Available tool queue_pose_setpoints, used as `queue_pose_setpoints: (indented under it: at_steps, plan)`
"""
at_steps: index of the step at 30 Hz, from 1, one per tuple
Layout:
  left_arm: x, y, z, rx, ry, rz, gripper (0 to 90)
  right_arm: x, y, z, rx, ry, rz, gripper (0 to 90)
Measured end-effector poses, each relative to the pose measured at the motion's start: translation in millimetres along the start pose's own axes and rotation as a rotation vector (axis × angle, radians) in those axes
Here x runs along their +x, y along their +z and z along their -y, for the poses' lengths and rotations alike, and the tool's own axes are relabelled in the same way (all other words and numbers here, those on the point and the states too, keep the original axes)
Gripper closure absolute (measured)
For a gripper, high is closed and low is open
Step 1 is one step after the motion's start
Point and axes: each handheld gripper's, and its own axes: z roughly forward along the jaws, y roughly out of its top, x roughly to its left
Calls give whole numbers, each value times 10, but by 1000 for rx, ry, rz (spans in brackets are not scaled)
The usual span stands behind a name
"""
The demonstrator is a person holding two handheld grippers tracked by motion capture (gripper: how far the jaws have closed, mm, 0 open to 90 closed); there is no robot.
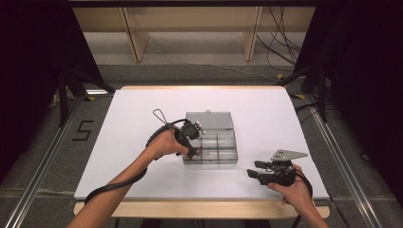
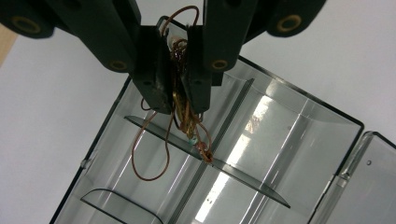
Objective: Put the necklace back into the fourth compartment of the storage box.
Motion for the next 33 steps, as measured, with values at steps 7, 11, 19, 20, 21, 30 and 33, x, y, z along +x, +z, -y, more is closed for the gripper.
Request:
queue_pose_setpoints:
  at_steps: [7, 11, 19, 20, 21, 30, 33]
  plan:
    - [43, 37, 3, 4, -26, 2, 778, 0, 2, 1, -1, -2, 1, 471]
    - [43, 44, 0, 2, -25, 0, 770, 0, 5, 2, 1, -6, 2, 471]
    - [44, 52, -21, -2, -23, -12, 743, 19, 5, 5, 7, 22, -8, 471]
    - [42, 53, -23, -3, -21, -13, 744, 0, 5, 3, 1, -5, 2, 471]
    - [39, 56, -24, -4, -22, -12, 744, 0, 5, 3, 0, -3, 1, 471]
    - [42, 5, -13, -33, -33, -18, 698, 0, 5, 3, 1, -3, 1, 470]
    - [63, -34, 3, -43, -41, -24, 695, 16, 10, 7, 8, 20, -8, 471]
